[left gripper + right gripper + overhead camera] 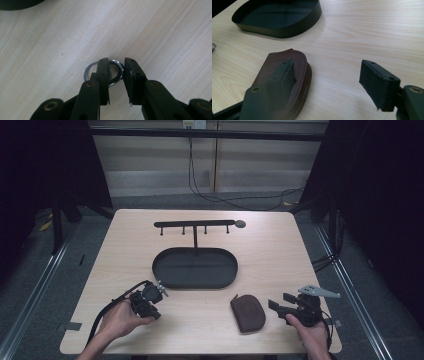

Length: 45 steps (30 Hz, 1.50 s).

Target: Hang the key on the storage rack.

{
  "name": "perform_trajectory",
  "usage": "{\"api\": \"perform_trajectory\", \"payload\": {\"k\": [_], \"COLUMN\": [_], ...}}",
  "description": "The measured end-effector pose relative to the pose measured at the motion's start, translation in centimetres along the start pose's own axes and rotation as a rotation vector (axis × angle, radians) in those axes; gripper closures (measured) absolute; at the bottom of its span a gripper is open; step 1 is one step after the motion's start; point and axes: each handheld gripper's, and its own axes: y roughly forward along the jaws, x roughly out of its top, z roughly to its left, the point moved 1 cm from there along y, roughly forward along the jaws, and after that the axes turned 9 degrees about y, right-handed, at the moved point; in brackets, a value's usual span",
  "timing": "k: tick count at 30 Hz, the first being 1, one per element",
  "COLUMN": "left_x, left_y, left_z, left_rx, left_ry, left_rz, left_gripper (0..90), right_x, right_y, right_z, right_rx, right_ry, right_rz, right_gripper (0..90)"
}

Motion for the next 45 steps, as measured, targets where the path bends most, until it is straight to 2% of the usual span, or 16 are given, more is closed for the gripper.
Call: {"api": "perform_trajectory", "payload": {"k": [8, 15, 24, 25, 28, 33, 35, 37, 45], "left_x": [0.1, -0.2, -0.2, -0.2, -0.3, -0.2, -0.1, -0.1, 0.1], "left_y": [-0.7, -1.1, -2.3, -2.6, -2.9, -3.8, -4.2, -4.5, -5.8], "left_z": [0.4, 0.5, 0.8, 0.7, 0.7, 1.0, 1.0, 1.1, 1.4], "left_rx": [-0.045, -0.065, -0.047, -0.023, -0.020, -0.012, 0.005, 0.003, 0.005], "left_ry": [-0.024, -0.035, -0.031, -0.040, -0.044, -0.051, -0.052, -0.049, -0.052], "left_rz": [-0.023, -0.030, -0.037, -0.042, -0.026, -0.039, -0.043, -0.032, -0.045], "left_gripper": [84.6, 85.4, 85.6, 85.6, 85.6, 85.6, 85.6, 85.6, 85.6], "right_x": [0.0, 0.0, 0.0, 0.0, 0.0, 0.0, 0.0, 0.0, 0.0], "right_y": [0.0, 0.1, 0.1, 0.0, 0.1, 0.0, 0.0, 0.0, 0.0], "right_z": [0.0, 0.0, 0.0, 0.0, 0.0, 0.0, 0.0, 0.0, 0.0], "right_rx": [-0.002, -0.001, -0.001, -0.002, -0.003, -0.003, -0.002, -0.002, -0.002], "right_ry": [0.003, 0.001, 0.001, 0.003, 0.004, 0.003, 0.003, 0.003, 0.003], "right_rz": [0.004, 0.003, 0.003, 0.004, 0.004, 0.003, 0.004, 0.003, 0.003], "right_gripper": [29.0, 29.0, 29.0, 29.0, 29.0, 29.0, 29.0, 29.0, 29.0]}}
